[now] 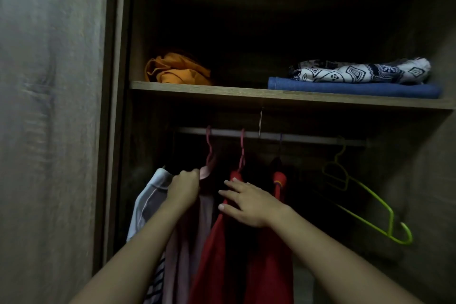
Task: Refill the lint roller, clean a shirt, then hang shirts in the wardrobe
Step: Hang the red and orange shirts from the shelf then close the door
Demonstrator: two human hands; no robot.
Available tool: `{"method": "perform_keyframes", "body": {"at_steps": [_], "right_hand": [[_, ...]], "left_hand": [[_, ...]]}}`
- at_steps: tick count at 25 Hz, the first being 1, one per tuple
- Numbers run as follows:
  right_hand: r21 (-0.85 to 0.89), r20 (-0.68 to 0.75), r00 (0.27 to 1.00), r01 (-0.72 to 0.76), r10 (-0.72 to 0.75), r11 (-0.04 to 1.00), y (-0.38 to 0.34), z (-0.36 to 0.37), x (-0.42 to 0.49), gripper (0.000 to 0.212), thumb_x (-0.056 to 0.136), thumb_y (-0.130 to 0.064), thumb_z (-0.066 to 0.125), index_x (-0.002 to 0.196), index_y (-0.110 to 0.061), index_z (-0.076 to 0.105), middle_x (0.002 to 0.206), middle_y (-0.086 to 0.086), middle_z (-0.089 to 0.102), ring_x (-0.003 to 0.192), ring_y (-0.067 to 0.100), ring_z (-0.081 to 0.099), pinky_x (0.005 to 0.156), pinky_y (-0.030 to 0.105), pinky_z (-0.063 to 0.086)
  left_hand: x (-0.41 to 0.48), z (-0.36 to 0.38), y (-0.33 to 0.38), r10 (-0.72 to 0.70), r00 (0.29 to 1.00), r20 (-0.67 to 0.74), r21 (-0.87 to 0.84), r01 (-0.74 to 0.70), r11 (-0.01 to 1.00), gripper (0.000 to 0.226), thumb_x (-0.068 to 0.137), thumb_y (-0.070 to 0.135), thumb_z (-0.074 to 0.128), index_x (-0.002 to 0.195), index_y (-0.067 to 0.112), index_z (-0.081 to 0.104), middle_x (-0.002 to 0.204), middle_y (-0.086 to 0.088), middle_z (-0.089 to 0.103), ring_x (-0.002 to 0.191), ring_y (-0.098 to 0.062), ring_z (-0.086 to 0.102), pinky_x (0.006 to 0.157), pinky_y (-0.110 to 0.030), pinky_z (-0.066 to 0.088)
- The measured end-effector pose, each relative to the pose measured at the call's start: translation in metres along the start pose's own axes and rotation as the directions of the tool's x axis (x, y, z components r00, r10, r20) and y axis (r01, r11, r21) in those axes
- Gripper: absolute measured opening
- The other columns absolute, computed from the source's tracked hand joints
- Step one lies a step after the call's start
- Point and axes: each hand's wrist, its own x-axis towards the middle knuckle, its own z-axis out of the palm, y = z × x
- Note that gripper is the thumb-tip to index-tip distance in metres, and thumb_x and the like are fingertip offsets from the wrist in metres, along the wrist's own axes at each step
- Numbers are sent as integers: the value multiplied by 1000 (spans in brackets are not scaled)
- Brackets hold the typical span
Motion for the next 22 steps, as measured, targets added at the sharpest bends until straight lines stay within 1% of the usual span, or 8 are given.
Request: {"method": "perform_keyframes", "body": {"at_steps": [4,6,9,11,13,17,20,22], "right_hand": [[-50,30,999,-10,12,999,-3,-1,-10,65,93,-57,30,147,-23,23,159,4,10,147,18,4,118,36,5],[-86,-160,987,18,-32,996,-2,-13,-12,70,89,-62,25,147,-23,25,158,3,15,146,17,10,118,36,7],[-226,-668,723,31,-178,974,-2,-61,-16,58,88,-48,39,138,-18,44,147,6,41,139,20,32,115,38,20],[-292,-823,521,-43,-228,955,1,-99,-17,55,86,-43,44,134,-17,49,143,7,47,135,20,34,112,37,19],[-302,-854,488,-180,-181,936,10,-132,-18,58,86,-46,42,136,-18,45,145,7,43,137,20,31,113,39,14],[-339,-727,687,-343,-12,876,43,-156,-20,62,87,-54,30,138,-19,43,139,6,52,131,22,45,110,39,14],[-314,-708,706,-331,13,890,49,-158,-18,57,88,-50,30,135,-23,47,131,1,60,123,18,55,107,38,28],[-310,-701,713,-309,4,899,48,-162,-20,55,88,-49,30,134,-25,47,129,-1,61,121,17,56,104,39,39]], "left_hand": [[-10,-35,-1,79,995,53,69,-82,994,27,93,26,45,112,11,57,108,-18,65,99,-38,62,77,-41,50],[-15,-85,15,170,965,-201,2,-173,985,33,92,34,42,94,10,63,94,-17,68,88,-39,65,68,-40,50],[-28,-174,30,341,568,-749,69,-445,893,28,91,31,44,79,11,60,69,-8,64,57,-26,61,46,-34,46],[-21,-220,30,344,445,-827,85,-507,858,22,92,26,48,82,10,58,70,-6,60,55,-21,56,45,-30,43],[10,-252,29,270,592,-760,-26,-442,896,23,94,29,47,100,9,59,92,-8,59,78,-21,59,61,-29,45],[79,-270,14,128,938,-323,13,-131,991,70,89,57,44,145,19,26,151,-12,28,135,-32,32,105,-50,35],[95,-251,4,13,999,42,-126,-7,992,84,82,63,52,148,24,18,152,-14,25,136,-37,30,109,-54,30],[92,-249,2,63,994,87,-188,-45,981,73,84,46,61,145,24,27,143,-13,39,126,-32,43,104,-45,39]]}}
